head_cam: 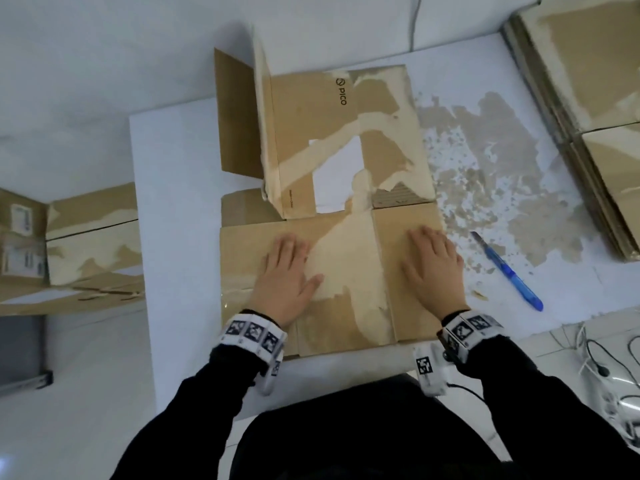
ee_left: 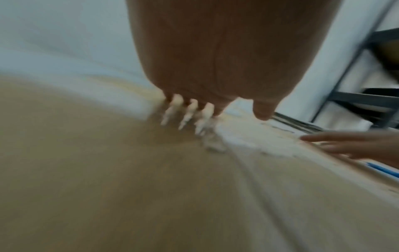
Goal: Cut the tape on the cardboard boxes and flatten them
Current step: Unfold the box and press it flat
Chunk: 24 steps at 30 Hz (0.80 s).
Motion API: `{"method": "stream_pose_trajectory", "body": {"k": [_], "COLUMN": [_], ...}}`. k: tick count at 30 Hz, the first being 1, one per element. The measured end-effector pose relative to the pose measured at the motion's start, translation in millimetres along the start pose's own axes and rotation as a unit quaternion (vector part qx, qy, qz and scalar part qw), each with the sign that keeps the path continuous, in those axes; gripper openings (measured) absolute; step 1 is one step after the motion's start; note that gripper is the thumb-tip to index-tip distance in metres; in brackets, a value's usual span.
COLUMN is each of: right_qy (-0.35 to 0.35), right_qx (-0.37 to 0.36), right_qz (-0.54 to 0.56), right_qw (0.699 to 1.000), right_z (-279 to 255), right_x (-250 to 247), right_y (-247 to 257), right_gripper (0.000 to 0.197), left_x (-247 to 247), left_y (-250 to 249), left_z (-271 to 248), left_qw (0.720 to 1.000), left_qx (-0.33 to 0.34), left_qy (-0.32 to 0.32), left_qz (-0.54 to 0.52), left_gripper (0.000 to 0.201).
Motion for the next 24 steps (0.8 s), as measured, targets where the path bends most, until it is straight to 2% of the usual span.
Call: {"method": "stream_pose_trajectory", "body": {"k": [1, 3, 5, 6, 8, 11, 12, 15, 18, 21, 24], "right_qy": [-0.030, -0.064, -0.038, 0.007, 0.095, 0.166, 0.172, 0.161, 0.151, 0.162, 0.117], "right_qx": [-0.015, -0.083, -0.138, -0.140, -0.133, -0.119, -0.115, -0.119, -0.122, -0.056, 0.010], "right_qz": [0.029, 0.027, 0.001, -0.009, -0.050, -0.104, -0.117, -0.141, -0.127, -0.082, -0.050], "right_qw": [0.999, 0.994, 0.990, 0.990, 0.985, 0.973, 0.971, 0.970, 0.973, 0.982, 0.992], "right_z": [10, 35, 70, 90, 126, 154, 158, 158, 160, 160, 148], "right_x": [-8, -18, -13, -2, 25, 62, 71, 80, 73, 60, 28], "right_y": [13, 52, 92, 107, 127, 134, 132, 126, 127, 105, 59], "right_gripper": [0.049, 0.042, 0.044, 0.048, 0.053, 0.056, 0.058, 0.061, 0.062, 0.069, 0.069], "left_x": [-23, -70, -107, -120, -127, -105, -91, -62, -63, -66, -47], "left_y": [-9, -37, -60, -62, -46, 8, 22, 35, 38, 64, 99], "left_z": [5, 23, 55, 76, 119, 149, 152, 152, 154, 141, 113], "left_qw": [0.999, 0.990, 0.982, 0.983, 0.991, 0.989, 0.988, 0.992, 0.993, 0.981, 0.954], "left_qx": [-0.007, 0.023, 0.048, 0.036, -0.015, -0.111, -0.122, -0.099, -0.105, -0.188, -0.269], "left_qy": [-0.041, -0.131, -0.181, -0.179, -0.126, -0.049, -0.038, -0.034, -0.032, -0.049, -0.030], "left_qz": [-0.022, -0.050, -0.029, -0.007, 0.049, 0.088, 0.086, 0.068, 0.039, -0.019, -0.127], "left_gripper": [0.057, 0.038, 0.039, 0.043, 0.050, 0.060, 0.062, 0.063, 0.068, 0.081, 0.088]}}
Point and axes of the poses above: each hand's wrist, its own z-axis towards the middle knuckle, its own x-axis out of the palm, y = z × x, the point moved 10 cm from there along z, towards the middle knuckle, and after that the axes turned 11 degrees about z, right-handed, at the moved point
